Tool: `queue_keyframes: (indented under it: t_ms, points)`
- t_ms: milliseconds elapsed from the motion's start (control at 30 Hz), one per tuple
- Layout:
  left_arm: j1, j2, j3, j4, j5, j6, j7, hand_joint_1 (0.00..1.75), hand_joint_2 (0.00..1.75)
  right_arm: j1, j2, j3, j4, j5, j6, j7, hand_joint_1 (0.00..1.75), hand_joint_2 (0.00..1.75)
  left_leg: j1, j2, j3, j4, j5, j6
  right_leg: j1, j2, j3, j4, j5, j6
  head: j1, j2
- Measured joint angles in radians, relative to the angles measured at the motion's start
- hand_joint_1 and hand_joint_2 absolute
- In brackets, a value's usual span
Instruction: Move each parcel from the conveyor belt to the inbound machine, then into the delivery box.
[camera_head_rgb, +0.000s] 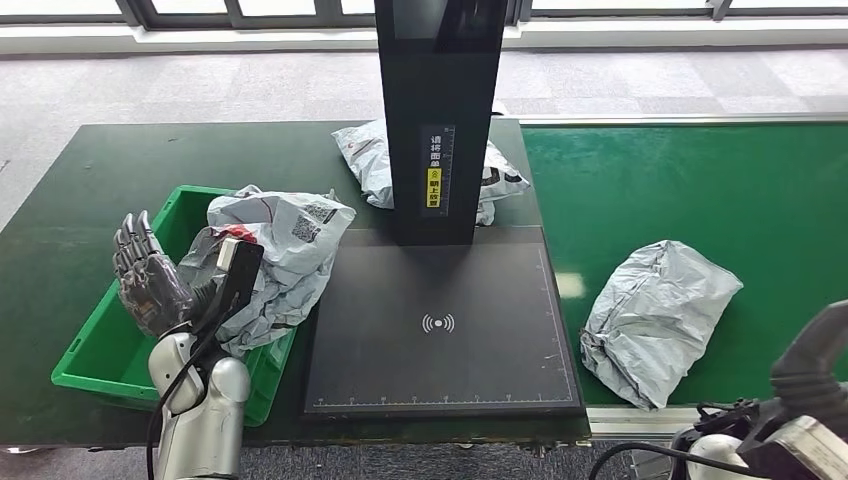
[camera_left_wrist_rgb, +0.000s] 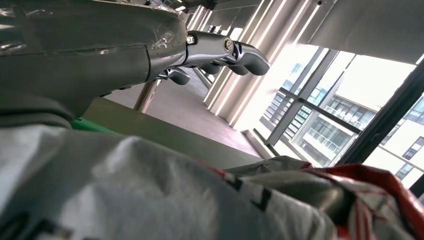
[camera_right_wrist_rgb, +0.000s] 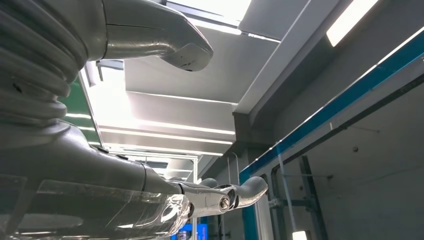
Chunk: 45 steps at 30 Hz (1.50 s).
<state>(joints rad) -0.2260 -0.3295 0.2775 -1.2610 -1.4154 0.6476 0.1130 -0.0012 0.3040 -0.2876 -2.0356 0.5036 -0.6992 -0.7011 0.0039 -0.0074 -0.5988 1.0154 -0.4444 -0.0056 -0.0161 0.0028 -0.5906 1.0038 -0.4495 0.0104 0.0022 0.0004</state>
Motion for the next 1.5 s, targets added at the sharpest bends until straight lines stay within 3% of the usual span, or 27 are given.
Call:
queue_keyframes:
  t_ms: [767,1033,1167,1433,1500]
  points:
    - [0.013,0.003,-0.02,-0.035,0.018,0.032,0.003,0.0,0.0,0.002,0.0,-0.018,0.011,-0.003,0.0,0.0,0.0,1.75,0.0,0.0,0.0,0.0,0.0,0.0,0.0,0.0,0.0,0.0,0.0,0.0,0.0,0.0]
    - [0.031,0.005,-0.019,-0.145,0.061,0.051,0.016,0.0,0.0,0.003,0.0,-0.032,0.038,-0.009,0.0,0.0,0.0,1.75,0.0,0.0,-0.001,0.0,0.0,0.0,0.0,0.0,0.0,0.0,0.0,0.0,0.0,0.0]
    - [0.047,0.009,-0.011,-0.238,0.159,0.052,-0.023,0.0,0.0,0.004,0.0,-0.041,0.055,-0.01,0.0,0.0,0.0,1.75,0.001,0.0,-0.001,0.0,0.0,0.0,0.001,0.0,0.0,0.0,0.0,0.0,0.0,0.0]
    - [0.064,0.013,0.002,-0.321,0.195,0.053,-0.051,0.0,0.0,0.005,0.0,-0.05,0.075,-0.008,0.0,0.0,0.0,1.75,0.001,-0.001,-0.001,0.0,0.0,0.0,0.001,-0.001,0.0,0.0,0.0,0.0,0.0,0.0]
    - [0.072,0.015,0.014,-0.36,0.278,0.053,-0.12,0.0,0.87,0.004,0.0,-0.059,0.099,0.001,0.0,0.0,0.0,1.75,0.001,0.0,-0.001,0.0,0.0,0.0,0.001,0.0,0.0,0.0,0.0,0.0,0.0,0.0]
